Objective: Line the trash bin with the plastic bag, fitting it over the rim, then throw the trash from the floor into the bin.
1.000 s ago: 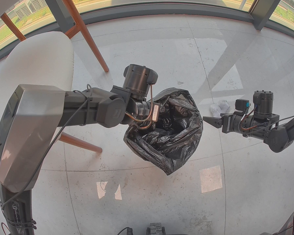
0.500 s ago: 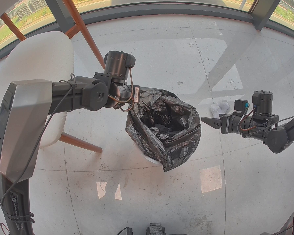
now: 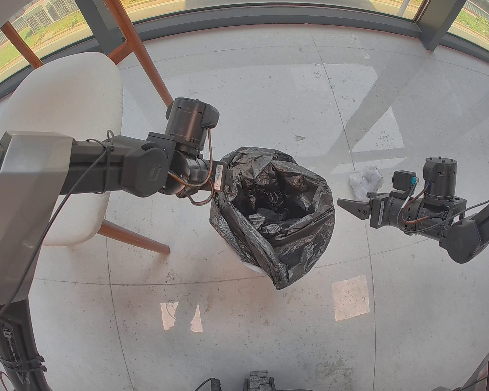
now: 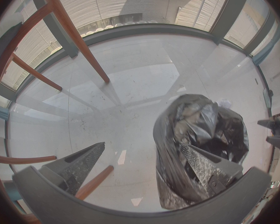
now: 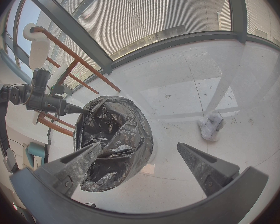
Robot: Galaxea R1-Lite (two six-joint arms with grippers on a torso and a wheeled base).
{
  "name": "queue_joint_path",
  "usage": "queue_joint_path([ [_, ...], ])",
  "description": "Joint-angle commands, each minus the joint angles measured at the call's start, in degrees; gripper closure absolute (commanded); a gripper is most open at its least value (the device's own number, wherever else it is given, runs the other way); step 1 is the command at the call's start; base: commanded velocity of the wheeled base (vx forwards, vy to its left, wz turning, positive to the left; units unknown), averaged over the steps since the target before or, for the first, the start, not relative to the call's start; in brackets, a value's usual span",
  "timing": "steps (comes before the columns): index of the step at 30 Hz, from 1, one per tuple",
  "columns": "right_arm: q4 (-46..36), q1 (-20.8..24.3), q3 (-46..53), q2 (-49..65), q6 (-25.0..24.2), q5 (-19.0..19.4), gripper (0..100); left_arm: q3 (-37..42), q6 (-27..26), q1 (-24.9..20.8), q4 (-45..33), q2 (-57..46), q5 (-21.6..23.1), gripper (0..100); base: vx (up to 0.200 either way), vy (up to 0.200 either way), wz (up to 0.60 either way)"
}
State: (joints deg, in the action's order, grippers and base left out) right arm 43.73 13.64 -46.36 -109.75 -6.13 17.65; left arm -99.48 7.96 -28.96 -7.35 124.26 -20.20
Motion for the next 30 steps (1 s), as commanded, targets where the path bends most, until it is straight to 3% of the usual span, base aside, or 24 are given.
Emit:
queue_joint_path([
  [1,1.54,0.16,1.36,-0.46,0.07,-0.07,0,7.37,0.21,-2.24,-0.21,-6.13,0.34,0,0.000,0.000,0.00],
  [8,1.54,0.42,1.36,-0.46,0.07,0.01,0,18.44,2.32,-7.33,0.50,-8.33,-0.02,0,0.000,0.000,0.00],
  [12,1.54,0.42,1.62,-0.29,0.07,0.01,0,18.18,6.54,-10.23,0.50,-7.72,-0.19,0,0.000,0.000,0.00],
  [30,1.54,0.42,1.71,-0.38,-0.11,0.10,0,15.10,6.63,-11.38,0.58,-1.65,-0.45,0,0.000,0.000,0.00],
])
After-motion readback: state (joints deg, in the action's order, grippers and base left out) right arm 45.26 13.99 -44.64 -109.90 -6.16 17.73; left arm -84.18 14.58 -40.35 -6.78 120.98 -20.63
